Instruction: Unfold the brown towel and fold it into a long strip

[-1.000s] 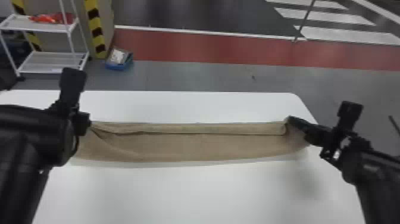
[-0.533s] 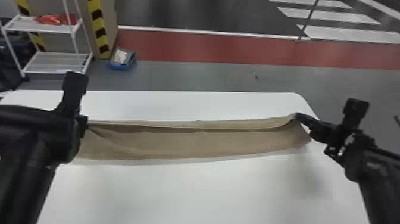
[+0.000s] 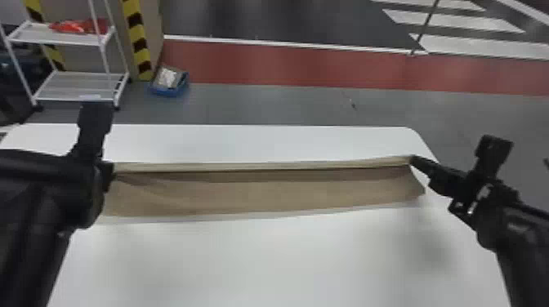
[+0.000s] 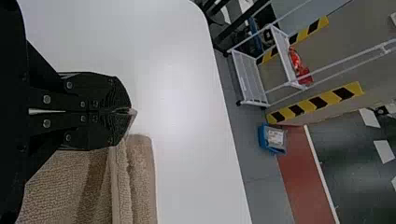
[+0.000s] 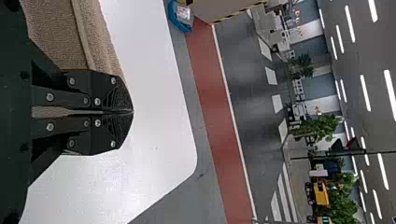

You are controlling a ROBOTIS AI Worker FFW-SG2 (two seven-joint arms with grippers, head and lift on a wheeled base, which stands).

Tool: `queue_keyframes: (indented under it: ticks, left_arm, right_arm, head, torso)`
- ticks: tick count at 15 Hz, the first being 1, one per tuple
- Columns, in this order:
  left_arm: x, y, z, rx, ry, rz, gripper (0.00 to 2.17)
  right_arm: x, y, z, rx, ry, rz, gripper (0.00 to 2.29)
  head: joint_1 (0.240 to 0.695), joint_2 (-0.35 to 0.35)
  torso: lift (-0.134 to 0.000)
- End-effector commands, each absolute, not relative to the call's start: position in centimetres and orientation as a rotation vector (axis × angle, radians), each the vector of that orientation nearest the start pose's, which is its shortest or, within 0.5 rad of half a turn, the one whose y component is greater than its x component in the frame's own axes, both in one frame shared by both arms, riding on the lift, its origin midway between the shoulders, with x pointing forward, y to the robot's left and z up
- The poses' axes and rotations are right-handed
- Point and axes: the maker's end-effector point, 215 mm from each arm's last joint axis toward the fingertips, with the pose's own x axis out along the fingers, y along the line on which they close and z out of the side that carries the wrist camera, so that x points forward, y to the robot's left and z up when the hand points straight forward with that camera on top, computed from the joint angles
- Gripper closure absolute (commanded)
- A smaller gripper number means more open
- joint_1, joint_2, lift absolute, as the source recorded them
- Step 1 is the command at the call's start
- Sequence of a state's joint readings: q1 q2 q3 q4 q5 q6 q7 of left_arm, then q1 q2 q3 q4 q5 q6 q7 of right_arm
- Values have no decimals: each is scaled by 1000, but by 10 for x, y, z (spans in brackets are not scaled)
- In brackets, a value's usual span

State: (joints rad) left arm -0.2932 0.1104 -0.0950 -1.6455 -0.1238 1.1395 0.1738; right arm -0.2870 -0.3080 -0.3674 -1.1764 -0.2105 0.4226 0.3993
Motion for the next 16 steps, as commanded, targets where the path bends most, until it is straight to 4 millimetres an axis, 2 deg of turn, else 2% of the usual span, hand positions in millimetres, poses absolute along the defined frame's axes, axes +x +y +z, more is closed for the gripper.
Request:
queue_keyframes:
  ticks: [1,2,3,4,7,11,15,16]
  left_arm:
    - [592,317,-416,313,735,243,1133]
    - [592,316,-416,313,729,239,437]
    - [594,318,-411,314,709,244,16]
    - [596,319,-405,314,672,253,-2]
    - [606,323,-374,268,524,256,36]
    - [591,332,-371,256,489,281,36]
    - [580,330,-372,179,478,254,36]
    - [576,331,-376,156,485,248,46]
  right_arm:
    - [617,-475,-420,206,380,-42,896]
    - [617,-475,-421,207,379,-45,471]
    - [618,-474,-420,208,373,-45,194]
    - [619,-476,-417,207,363,-47,110]
    - [618,-485,-405,202,309,-61,110]
    - [609,-494,-372,180,142,-52,113]
    - [593,-497,-365,181,116,-42,113]
    - [587,-498,-370,179,126,-42,117]
  head:
    - [695,-145]
    - [695,-145]
    - [695,-144]
    - [695,-143]
    - [695,-140]
    - [695,-141]
    - [695,-152]
    - [695,-154]
  torso:
    - [-123]
    - [-123]
    - [-123]
    - [-123]
    - [-123]
    - [-123]
    - [-123]
    - [-123]
